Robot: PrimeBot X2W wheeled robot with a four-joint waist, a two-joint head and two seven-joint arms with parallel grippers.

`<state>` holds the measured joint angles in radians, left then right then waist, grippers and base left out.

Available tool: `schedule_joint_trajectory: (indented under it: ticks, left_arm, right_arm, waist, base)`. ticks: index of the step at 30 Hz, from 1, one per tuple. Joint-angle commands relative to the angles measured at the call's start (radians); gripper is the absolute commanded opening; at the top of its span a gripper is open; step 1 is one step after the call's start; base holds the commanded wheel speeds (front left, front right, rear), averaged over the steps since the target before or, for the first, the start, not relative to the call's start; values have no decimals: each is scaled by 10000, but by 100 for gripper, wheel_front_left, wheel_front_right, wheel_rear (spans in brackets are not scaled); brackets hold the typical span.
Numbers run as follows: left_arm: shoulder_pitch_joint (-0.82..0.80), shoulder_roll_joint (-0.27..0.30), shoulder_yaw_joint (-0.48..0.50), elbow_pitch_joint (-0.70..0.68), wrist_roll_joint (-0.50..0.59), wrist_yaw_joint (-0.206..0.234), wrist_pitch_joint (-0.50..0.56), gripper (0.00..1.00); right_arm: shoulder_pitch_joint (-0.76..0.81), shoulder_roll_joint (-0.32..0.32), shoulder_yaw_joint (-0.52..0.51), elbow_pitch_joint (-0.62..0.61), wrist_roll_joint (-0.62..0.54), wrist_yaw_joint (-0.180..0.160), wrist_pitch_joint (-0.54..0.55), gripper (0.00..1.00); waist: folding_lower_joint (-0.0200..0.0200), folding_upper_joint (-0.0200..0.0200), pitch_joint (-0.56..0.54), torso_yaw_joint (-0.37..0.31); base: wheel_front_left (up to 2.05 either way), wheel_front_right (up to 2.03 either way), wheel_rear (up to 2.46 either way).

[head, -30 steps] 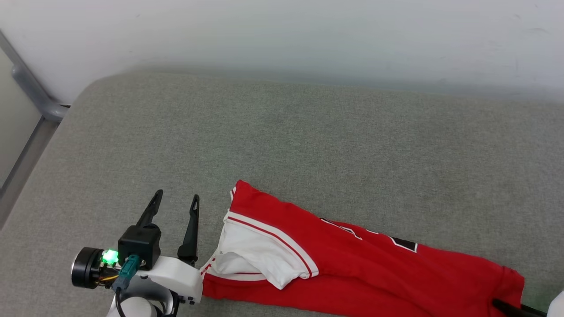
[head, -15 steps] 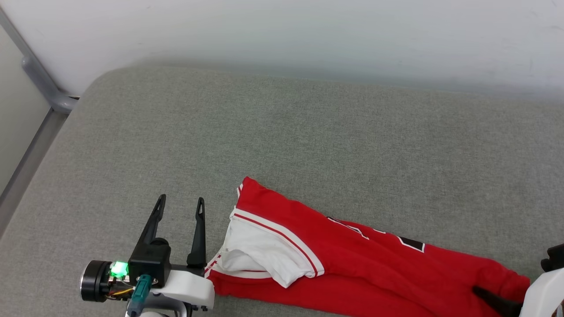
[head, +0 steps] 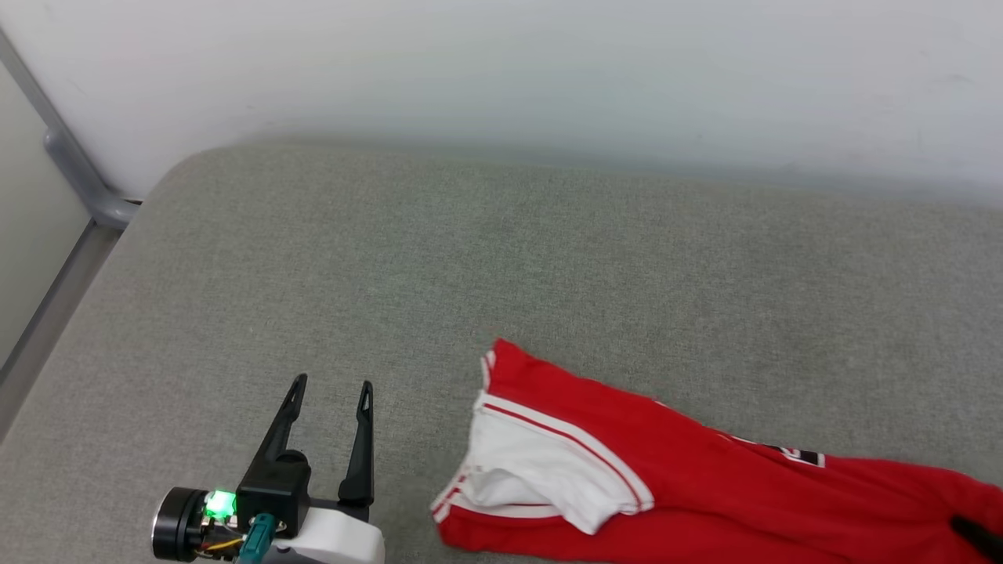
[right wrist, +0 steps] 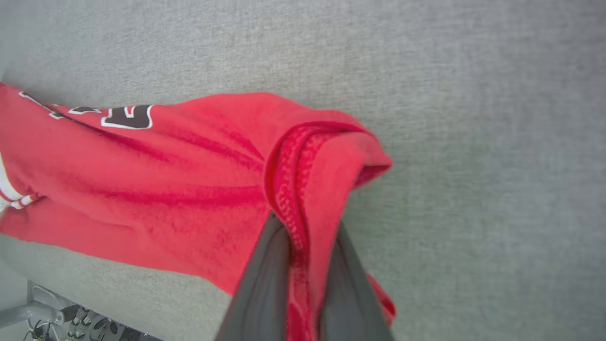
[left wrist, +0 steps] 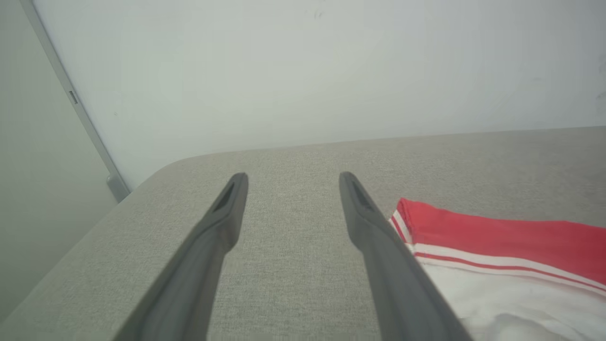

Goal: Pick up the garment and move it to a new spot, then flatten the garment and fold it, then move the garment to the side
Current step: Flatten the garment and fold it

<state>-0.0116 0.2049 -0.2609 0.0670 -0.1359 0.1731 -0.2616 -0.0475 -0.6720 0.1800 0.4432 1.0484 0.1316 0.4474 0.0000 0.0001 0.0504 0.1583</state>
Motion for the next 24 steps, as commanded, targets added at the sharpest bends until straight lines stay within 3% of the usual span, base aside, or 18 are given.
schedule_joint_trajectory:
  ticks: [1, 7, 16, 24]
  left_arm:
    - [177, -85, 116, 61, 100, -134, -45, 100]
    - [373, -277, 331, 141, 375, -483, -45, 100]
    - [392, -556, 487, 215, 657, -767, -45, 100]
    - [92, -841, 558, 209, 818, -988, -45, 100]
  right_arm:
    - [150, -258, -121, 105, 87, -17, -62, 0]
    - [483, -755, -384, -9, 163, -17, 306, 0]
    - [350, 66, -229, -2383, 786, -12, 1693, 0]
    - [-448, 1140, 338, -4535, 1, -12, 2539, 0]
  waist:
    - [0, -1, -97, -28]
    - [0, -1, -288, -101]
    - [0, -1, -302, -92]
    - [0, -1, 95, 197]
  base:
    - [0, 0, 0]
    - [0, 0, 0]
    - [0, 0, 0]
    - [0, 0, 0]
